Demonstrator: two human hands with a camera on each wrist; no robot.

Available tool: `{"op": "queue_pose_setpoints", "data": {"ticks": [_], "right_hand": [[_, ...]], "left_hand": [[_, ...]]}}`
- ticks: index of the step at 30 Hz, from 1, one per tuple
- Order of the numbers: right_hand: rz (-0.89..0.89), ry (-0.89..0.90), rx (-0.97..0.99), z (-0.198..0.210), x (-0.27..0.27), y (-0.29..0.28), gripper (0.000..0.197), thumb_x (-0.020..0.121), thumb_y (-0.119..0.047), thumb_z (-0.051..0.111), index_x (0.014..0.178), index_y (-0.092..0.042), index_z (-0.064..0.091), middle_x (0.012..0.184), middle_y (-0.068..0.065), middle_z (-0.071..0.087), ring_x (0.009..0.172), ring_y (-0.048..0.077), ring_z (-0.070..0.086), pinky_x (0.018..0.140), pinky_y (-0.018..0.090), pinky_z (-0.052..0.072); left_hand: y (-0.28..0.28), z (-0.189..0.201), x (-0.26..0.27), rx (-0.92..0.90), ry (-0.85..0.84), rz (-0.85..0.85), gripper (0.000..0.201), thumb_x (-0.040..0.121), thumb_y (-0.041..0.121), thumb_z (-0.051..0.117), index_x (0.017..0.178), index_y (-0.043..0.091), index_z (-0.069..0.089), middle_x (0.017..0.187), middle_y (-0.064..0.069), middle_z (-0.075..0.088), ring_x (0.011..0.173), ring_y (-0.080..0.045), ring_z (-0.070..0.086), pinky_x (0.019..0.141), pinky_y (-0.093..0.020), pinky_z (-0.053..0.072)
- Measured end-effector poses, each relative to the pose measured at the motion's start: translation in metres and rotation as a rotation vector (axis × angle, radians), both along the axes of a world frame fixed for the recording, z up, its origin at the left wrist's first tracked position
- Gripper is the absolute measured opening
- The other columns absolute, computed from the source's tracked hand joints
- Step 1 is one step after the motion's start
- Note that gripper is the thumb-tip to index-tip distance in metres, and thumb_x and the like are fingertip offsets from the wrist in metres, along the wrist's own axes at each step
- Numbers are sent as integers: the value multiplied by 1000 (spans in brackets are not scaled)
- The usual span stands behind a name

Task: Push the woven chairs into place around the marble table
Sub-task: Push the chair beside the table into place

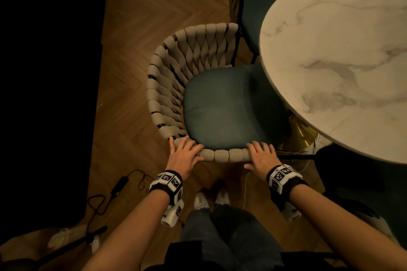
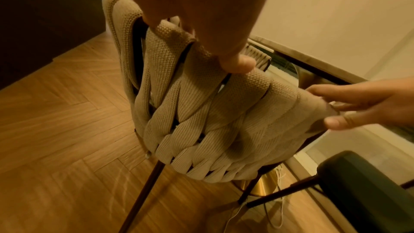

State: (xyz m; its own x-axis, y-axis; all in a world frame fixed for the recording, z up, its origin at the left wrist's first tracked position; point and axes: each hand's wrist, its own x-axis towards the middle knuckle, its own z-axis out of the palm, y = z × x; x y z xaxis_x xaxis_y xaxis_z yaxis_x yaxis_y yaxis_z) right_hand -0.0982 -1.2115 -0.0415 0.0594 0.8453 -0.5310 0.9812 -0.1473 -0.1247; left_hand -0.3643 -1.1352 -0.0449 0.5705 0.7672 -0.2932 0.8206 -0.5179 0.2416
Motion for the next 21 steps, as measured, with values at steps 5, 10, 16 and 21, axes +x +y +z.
{"op": "queue_pose_setpoints", "data": {"ticks": [5, 10, 16, 21], "right_hand": [[188, 144, 115, 22, -45, 25, 75, 87, -43, 57, 146, -19, 17, 153, 6, 26, 143, 30, 21, 117, 47, 22], [384, 303, 196, 37, -114, 72, 69, 87, -32, 57, 145, -17, 23, 153, 8, 29, 139, 26, 31, 112, 40, 32], [654, 254, 144, 45, -209, 125, 73, 81, -22, 63, 144, -14, 27, 155, 11, 25, 141, 29, 30, 114, 46, 30], [687, 245, -64, 39, -283, 177, 63, 68, -38, 76, 123, -12, 59, 135, 13, 57, 125, 26, 54, 96, 35, 50]], "left_hand": [[5, 8, -8, 23, -36, 29, 59, 88, 57, 19, 134, 29, 42, 143, -3, 48, 143, -27, 30, 114, -67, 10], [21, 18, -54, 30, -60, 156, 54, 94, 53, 27, 141, 27, 36, 152, -2, 38, 146, -25, 25, 117, -60, 16], [48, 19, -135, -63, -32, 318, 56, 93, 51, 25, 144, 29, 28, 157, 5, 29, 148, -16, 19, 119, -48, 19], [94, 3, -220, -112, 52, 381, 60, 85, 53, 27, 139, 30, 38, 144, 6, 51, 135, -12, 45, 104, -40, 45]]}}
